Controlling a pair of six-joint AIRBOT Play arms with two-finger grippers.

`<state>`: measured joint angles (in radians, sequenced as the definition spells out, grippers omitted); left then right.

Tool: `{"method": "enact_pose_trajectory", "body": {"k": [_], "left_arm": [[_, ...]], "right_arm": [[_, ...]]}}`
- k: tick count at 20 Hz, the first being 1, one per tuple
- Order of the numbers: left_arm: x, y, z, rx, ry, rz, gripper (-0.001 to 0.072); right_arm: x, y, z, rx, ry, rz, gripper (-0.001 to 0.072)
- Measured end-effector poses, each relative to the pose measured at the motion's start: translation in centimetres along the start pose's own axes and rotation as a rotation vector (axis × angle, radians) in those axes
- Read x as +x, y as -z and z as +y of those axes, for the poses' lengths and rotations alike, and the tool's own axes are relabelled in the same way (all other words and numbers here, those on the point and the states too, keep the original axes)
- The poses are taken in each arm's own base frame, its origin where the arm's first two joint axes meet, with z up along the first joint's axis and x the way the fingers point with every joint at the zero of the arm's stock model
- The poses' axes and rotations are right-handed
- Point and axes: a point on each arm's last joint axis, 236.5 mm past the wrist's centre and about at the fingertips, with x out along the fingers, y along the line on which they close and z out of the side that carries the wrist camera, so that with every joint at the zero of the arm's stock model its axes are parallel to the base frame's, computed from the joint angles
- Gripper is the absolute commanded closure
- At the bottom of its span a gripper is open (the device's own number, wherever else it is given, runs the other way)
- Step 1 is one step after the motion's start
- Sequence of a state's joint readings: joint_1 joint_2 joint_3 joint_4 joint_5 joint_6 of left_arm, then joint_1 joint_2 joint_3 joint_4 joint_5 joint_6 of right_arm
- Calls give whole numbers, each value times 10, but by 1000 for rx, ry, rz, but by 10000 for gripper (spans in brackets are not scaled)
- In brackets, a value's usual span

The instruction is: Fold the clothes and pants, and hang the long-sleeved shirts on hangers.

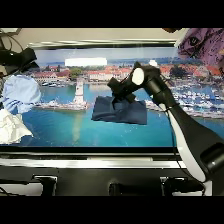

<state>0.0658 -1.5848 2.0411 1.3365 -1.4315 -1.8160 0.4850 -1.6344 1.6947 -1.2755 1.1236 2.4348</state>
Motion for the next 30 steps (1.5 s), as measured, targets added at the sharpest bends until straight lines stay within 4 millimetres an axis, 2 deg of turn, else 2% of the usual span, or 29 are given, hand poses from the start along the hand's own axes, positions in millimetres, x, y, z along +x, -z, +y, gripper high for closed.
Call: {"method": "enact_pose_trajectory", "body": {"k": [3,4,6,7,9,11,13,15,16,18,21,23,24,26,28,30], "left_arm": [[2,3,10,-13,-17,14,689],[3,5,12,-16,-20,20,689],[7,8,15,-21,-25,33,689],[8,9,16,-22,-26,37,689],[10,11,15,-21,-27,44,689],[11,13,14,-18,-26,49,689],[12,14,11,-13,-24,52,689],[13,16,7,-4,-20,57,689],[14,17,5,0,-17,58,689],[14,19,0,7,-13,61,689],[15,20,-3,13,-10,63,689],[15,20,-4,14,-9,64,689],[15,20,-4,15,-9,64,689],[15,20,-4,15,-9,64,688],[15,20,-4,16,-8,64,689],[15,20,-4,16,-8,64,688]], "right_arm": [[24,10,6,26,-15,27,666],[32,12,7,34,-15,34,552],[45,12,10,32,-30,33,163],[50,11,13,26,-44,27,115],[55,4,25,4,-98,-1,113],[49,-5,39,-32,-158,-37,113],[30,-21,45,-60,-197,-79,112],[2,-47,35,-74,-204,-121,104],[-14,-63,25,-80,-195,-141,91],[-50,-97,-10,-94,-156,-170,91],[-97,-139,-89,-106,-65,-169,94],[-113,-154,-142,-91,-41,-138,95],[-114,-155,-164,-76,-52,-112,95],[-105,-148,-203,-37,-101,-41,98],[-83,-131,-229,-7,-155,41,130],[-58,-112,-244,19,-211,106,146]]}}
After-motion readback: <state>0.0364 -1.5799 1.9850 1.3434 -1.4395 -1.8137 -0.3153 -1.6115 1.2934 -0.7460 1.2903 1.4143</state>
